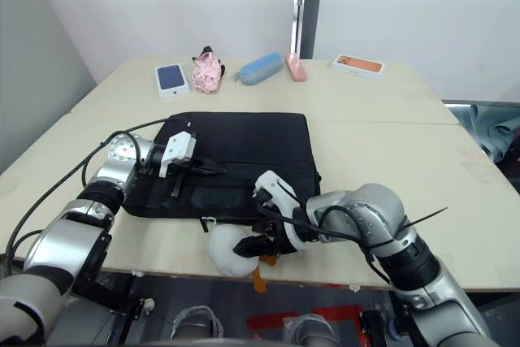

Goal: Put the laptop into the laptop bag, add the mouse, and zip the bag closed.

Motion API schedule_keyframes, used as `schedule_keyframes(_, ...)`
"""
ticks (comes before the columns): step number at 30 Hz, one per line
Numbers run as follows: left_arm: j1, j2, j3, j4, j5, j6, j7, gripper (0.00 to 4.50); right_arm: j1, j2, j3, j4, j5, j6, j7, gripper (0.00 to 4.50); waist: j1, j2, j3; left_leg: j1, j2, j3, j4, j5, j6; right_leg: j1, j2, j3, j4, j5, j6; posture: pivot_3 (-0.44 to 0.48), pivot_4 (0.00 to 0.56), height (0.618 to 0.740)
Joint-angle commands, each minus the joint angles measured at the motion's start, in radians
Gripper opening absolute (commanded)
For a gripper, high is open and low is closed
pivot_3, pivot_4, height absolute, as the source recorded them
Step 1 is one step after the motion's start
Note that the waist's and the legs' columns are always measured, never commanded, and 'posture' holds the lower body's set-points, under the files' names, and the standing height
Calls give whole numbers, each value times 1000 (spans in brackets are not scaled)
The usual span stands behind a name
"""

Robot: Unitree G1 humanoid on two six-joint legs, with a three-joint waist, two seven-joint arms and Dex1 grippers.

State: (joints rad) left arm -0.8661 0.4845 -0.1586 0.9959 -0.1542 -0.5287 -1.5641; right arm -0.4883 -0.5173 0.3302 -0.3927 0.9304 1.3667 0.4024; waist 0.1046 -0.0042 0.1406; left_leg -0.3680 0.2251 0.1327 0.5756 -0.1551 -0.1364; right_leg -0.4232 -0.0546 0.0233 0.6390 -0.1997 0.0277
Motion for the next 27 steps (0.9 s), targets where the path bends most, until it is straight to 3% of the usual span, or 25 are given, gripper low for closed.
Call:
schedule_keyframes(1,37,5,-28,34,60,-6,-13,0,-17,-13,16,-13,-37,-25,54,2444,0,0,0,0,0,0,0,0,0,0,0,0,0,0,0,0,150,740)
schedule_keyframes(8,40,-4,-48,42,81,-48,-11,0,12,-67,-44,-62,-35,-28,137,87,1,0,0,0,-1,0,-1,0,0,0,-1,0,-1,0,1,0,150,740)
schedule_keyframes(13,38,-17,-62,50,95,-52,-21,0,64,-132,-212,-147,51,11,160,38,5,0,0,0,-1,1,-1,0,0,1,-1,0,-4,0,1,0,150,740)
schedule_keyframes(18,43,-26,-76,64,112,-81,-13,0,216,-342,-368,-289,96,-25,257,38,20,0,-3,1,-2,2,-5,-3,6,5,-3,-1,-12,0,3,0,150,740)
schedule_keyframes(27,61,-46,-81,76,129,-124,-3,0,560,-649,-609,-242,-102,-227,405,38,37,2,-6,2,-3,8,-7,-3,8,7,-7,0,-14,-1,6,0,150,740)
